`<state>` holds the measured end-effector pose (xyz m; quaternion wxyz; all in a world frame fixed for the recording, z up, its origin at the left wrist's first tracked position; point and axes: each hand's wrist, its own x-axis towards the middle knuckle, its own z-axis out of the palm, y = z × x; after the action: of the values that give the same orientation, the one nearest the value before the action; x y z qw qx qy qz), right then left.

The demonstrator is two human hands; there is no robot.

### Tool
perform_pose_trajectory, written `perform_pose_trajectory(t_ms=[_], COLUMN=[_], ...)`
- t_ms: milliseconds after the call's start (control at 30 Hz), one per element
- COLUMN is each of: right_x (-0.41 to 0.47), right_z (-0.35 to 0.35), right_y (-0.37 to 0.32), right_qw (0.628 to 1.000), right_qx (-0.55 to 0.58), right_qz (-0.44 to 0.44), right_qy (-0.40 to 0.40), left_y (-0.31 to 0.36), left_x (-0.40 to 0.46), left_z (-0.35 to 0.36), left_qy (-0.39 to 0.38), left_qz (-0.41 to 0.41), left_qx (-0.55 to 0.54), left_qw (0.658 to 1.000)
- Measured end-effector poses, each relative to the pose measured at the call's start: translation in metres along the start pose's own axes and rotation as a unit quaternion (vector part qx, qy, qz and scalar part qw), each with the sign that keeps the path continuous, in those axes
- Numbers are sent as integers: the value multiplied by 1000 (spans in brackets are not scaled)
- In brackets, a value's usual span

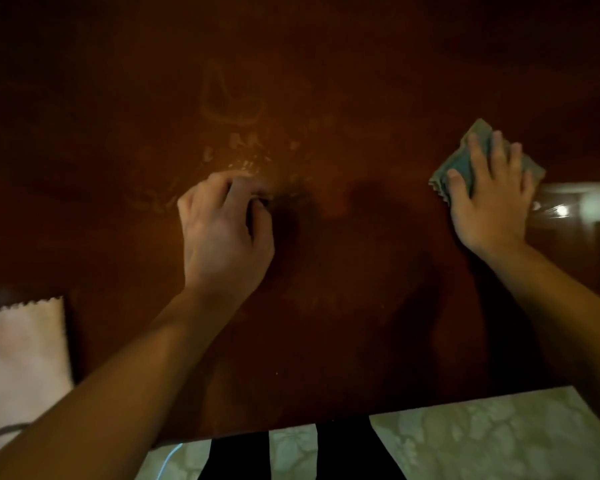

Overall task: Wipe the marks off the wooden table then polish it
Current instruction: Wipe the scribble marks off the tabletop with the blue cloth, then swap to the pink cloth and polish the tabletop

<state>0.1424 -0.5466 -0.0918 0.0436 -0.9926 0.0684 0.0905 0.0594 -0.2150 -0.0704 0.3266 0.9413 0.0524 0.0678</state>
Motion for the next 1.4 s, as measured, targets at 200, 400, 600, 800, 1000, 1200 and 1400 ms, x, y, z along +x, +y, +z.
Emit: perform_pose_trajectory(t_ms=[200, 400, 600, 800, 1000, 1200, 1400], right_x=[-2, -57, -123, -174, -179, -194, -195], right_z=[15, 39, 63, 78, 80, 79, 66], right_y=[-114, -283, -399, -479, -492, -480, -475], right_qw=[993, 952, 910, 896, 896, 908, 906], right_qx=[-9, -21, -21, -28, -43, -8, 122], right_qz=[-115, -306, -414, -442, -441, -418, -397], right_qy=[1, -13, -17, -26, -25, -18, -81], left_y=[-37, -77, -139, -189, -195, -196, -194], left_x=[-22, -62, -117, -168, -166, -165, -166], left_z=[-43, -88, -134, -138, -129, -129, -130], left_qy=[45, 132, 170, 133, 154, 137, 130], left_qz=[-46, -100, -162, -227, -221, -223, -137], left_qx=[17, 37, 100, 149, 144, 148, 193], left_qw=[998, 985, 967, 953, 952, 954, 963])
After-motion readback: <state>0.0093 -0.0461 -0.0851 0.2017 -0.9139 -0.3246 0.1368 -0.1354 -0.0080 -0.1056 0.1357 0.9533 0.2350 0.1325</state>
